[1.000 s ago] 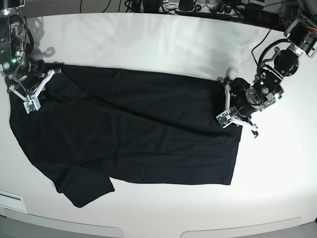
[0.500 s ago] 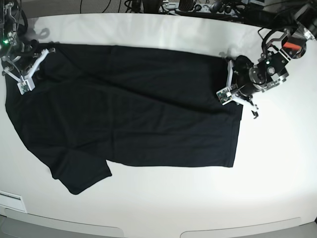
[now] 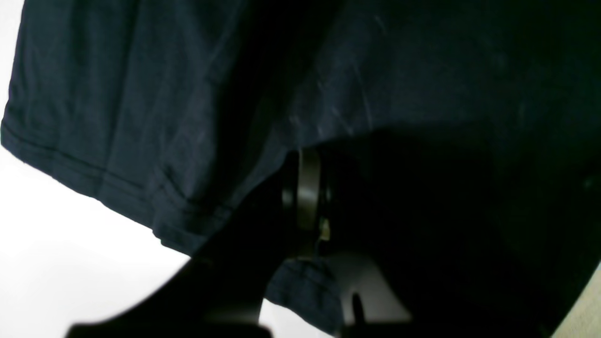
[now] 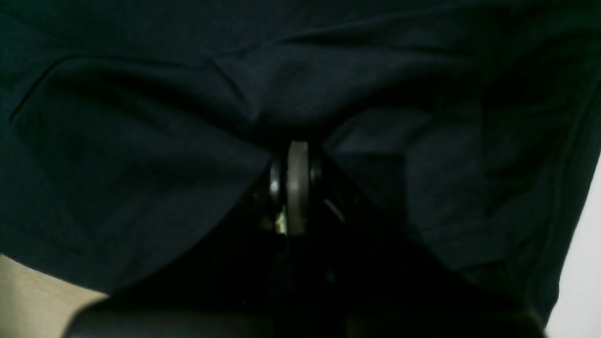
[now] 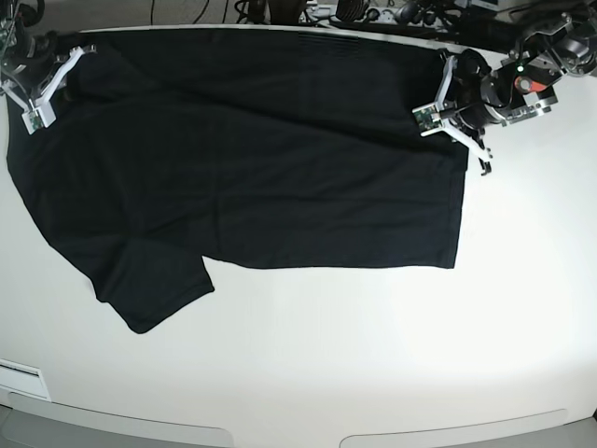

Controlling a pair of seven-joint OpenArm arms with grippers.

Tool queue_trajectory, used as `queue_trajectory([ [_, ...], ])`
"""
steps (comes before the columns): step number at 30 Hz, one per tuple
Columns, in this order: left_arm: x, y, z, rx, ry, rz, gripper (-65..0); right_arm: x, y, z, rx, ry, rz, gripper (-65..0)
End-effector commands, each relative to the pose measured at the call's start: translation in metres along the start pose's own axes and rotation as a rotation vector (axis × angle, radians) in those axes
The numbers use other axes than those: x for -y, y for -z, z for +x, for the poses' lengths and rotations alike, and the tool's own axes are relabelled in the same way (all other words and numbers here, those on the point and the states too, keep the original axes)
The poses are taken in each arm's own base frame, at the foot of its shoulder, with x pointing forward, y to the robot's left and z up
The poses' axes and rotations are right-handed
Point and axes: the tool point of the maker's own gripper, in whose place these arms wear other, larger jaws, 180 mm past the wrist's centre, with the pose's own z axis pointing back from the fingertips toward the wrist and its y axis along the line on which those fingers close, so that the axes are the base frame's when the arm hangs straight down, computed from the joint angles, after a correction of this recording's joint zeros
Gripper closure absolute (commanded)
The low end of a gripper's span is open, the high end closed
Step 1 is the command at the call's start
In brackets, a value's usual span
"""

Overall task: Fold the T-shirt properly
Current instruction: 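Fold the grasped edge over the shirt body with both grippers, then release the shirt and move the left gripper to the hem corner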

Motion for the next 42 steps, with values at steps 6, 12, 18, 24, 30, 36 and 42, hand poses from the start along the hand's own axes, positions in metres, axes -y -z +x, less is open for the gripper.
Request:
queue_trajectory([
  [6,-0.002,-0.006,-0.026,-0.107,0.016,0.006,0.0,-0.006,-0.008,-0.031,-0.109,-0.017,-0.003,0.0],
  [12,0.0,-0.013,-0.004,-0.057,0.033,0.013,0.0,-0.01,-0.013,-0.011,-0.063,-0.074,-0.016,0.0],
  [18,-0.03,-0.023,0.013,-0.022,0.047,0.191,0.0,-0.004,-0.032,0.026,0.013,-0.194,-0.157,-15.0],
  [24,-0.079,-0.04,0.024,0.007,0.033,0.441,0.0,0.011,-0.064,0.076,0.19,-0.24,-0.331,-21.2],
  [30,-0.168,-0.089,0.044,0.098,0.031,0.833,0.0,0.023,-0.076,0.088,0.248,-0.222,-0.394,-21.2],
  [36,-0.267,-0.111,-0.003,0.105,-0.206,1.007,0.0,0.024,-0.075,0.085,0.229,-0.218,-0.395,-21.2],
  [42,-0.306,-0.064,-0.054,0.309,-0.866,0.65,0.0,0.024,-0.075,0.085,0.231,-0.218,-0.395,-21.2],
])
